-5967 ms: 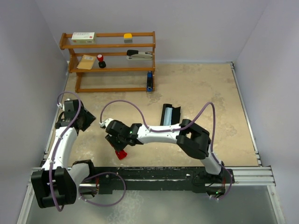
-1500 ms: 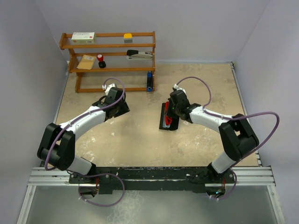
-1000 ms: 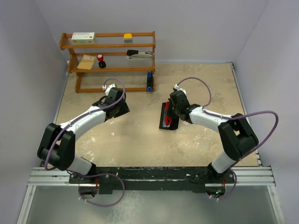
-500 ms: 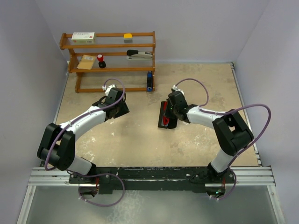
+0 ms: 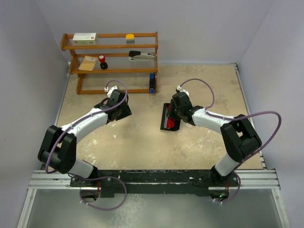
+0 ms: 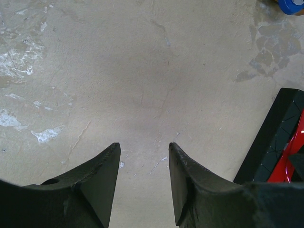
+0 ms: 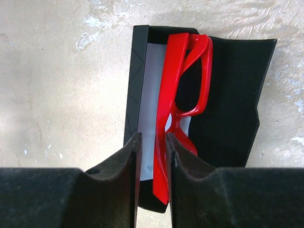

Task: Organize the sunglasses
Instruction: Place the sunglasses in the sunglasses case, then adjust the sunglasses in the sunglasses case.

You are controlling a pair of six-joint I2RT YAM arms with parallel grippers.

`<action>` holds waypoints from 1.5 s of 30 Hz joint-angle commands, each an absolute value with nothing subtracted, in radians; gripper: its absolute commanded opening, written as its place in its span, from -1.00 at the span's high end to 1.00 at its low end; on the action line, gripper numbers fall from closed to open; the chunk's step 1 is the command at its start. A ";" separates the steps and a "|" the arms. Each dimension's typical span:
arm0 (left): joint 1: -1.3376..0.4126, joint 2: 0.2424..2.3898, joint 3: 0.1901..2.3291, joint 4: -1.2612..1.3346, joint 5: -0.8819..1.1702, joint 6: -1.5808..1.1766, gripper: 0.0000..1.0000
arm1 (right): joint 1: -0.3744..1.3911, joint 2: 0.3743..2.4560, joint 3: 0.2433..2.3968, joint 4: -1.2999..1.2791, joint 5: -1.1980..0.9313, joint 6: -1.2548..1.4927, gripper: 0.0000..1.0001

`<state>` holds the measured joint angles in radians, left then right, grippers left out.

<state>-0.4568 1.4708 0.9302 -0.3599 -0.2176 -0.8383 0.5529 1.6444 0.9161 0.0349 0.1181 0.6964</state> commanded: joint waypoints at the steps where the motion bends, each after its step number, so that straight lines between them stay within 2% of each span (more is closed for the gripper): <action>1: -0.467 1.447 0.966 -0.332 -0.227 -0.847 0.14 | 0.548 1.594 0.934 0.000 0.146 0.669 0.41; 7: -0.482 1.462 0.977 -0.319 -0.224 -0.844 0.20 | 0.548 1.570 0.925 -0.028 0.144 0.658 0.40; 9: -0.489 1.471 0.982 -0.304 -0.219 -0.839 0.29 | 0.548 1.553 0.917 -0.035 0.155 0.655 0.42; 12: -0.501 1.496 0.999 -0.280 -0.210 -0.828 0.58 | 0.547 1.524 0.912 -0.050 0.174 0.641 0.47; 15: -0.515 1.535 1.017 -0.250 -0.191 -0.820 1.00 | 0.548 1.503 0.912 -0.063 0.194 0.625 0.56; 26: -0.603 1.734 1.141 -0.183 -0.163 -0.786 1.00 | 0.540 1.509 0.913 -0.072 0.221 0.610 1.00; 45: -0.708 1.900 1.255 -0.125 -0.078 -0.785 1.00 | 0.531 1.659 0.939 -0.011 0.180 0.602 1.00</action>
